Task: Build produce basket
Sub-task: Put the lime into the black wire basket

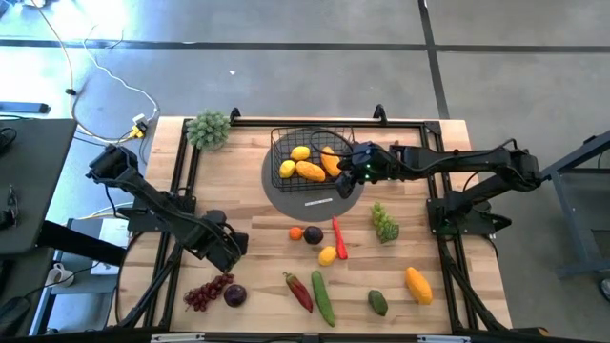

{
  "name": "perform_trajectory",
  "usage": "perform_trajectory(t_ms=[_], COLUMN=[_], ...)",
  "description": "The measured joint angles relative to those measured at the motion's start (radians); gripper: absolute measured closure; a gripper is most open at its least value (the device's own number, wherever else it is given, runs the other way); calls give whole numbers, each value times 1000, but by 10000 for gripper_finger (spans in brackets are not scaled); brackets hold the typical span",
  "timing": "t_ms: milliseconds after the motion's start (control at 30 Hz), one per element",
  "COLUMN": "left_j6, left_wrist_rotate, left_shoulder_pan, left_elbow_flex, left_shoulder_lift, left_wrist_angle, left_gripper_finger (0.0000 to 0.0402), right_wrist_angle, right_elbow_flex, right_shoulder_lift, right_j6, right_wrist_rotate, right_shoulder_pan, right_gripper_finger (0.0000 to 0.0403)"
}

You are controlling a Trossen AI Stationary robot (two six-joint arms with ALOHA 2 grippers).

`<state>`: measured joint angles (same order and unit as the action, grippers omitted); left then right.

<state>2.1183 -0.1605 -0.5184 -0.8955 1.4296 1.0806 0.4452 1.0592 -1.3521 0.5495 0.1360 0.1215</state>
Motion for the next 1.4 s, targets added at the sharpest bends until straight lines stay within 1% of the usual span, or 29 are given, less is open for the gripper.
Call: perform_trajectory(t_ms=[133,467,633,767,867,1100,1233,1300,1400], left_j6=[4,18,18,-8,-28,-108,-157,-181,-212], left_wrist_rotate=[4,56,57,77,79,74,66,39,-28], left_shoulder_pan=[2,14,17,21,21,21,23,24,37], left_elbow_flex=[0,0,0,0,-1,0,0,0,0], left_shoulder_lift=[33,141,180,214,236,219,185,154,96], left_wrist_angle=[-22,-51,-68,-80,-86,-94,-96,-98,-98], left_gripper_finger=[151,151,151,153,163,214,226,227,229], right_wrist_angle=[0,8,7,7,9,8,7,7,11], right_elbow_flex=[0,0,0,0,0,0,0,0,0], right_shoulder_lift=[0,0,0,0,0,0,0,0,0], right_j6=[0,0,0,0,0,0,3,18,30], right_wrist_rotate=[-1,-9,-13,-13,-14,-15,-15,-16,-29], right_shoulder_pan=[0,0,0,0,0,0,0,0,0], right_gripper_finger=[151,151,151,151,151,151,151,151,151])
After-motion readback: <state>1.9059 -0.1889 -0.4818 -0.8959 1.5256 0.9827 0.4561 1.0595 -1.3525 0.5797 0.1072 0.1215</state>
